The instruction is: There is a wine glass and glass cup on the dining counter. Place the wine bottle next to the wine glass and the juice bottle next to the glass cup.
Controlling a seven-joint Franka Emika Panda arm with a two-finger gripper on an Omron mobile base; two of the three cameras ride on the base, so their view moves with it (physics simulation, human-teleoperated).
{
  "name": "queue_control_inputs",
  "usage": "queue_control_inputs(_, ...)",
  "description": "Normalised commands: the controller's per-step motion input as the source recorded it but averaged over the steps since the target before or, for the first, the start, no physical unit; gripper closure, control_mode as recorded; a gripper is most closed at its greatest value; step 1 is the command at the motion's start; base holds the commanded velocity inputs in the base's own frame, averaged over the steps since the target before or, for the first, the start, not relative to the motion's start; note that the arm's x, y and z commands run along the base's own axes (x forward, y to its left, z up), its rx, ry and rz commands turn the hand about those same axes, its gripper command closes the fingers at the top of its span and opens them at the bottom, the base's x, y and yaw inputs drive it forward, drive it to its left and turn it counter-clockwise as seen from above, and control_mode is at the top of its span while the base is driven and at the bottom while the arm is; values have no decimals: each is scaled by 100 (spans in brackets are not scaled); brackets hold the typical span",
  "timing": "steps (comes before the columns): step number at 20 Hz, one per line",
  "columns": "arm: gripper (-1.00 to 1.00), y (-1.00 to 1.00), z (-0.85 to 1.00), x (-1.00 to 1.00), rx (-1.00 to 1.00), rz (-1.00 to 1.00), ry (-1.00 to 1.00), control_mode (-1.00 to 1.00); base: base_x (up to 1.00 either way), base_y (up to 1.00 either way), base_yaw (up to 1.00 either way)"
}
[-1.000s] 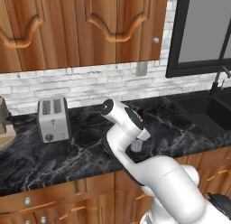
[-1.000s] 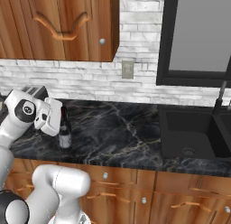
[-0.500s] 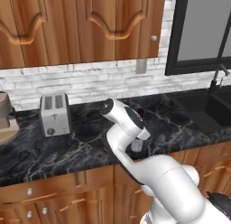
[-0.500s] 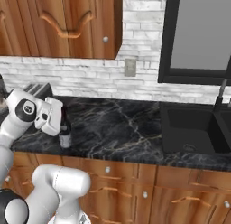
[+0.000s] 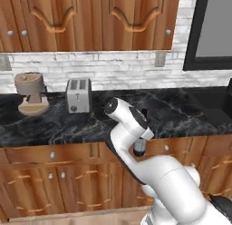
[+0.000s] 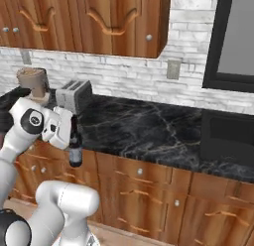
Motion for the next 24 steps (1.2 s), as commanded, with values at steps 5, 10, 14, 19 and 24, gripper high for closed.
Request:
queue_control_inputs(5,100,0,0,0,0,0,0,100,-10,21,89)
queue_control_inputs(10,100,0,0,0,0,0,0,100,-3,11,99)
queue_control_inputs(14,100,0,0,0,0,0,0,100,-1,7,100)
queue_control_inputs(19,100,0,0,0,0,0,0,100,7,4,91)
queue_control_inputs(24,100,0,0,0,0,0,0,100,28,0,82)
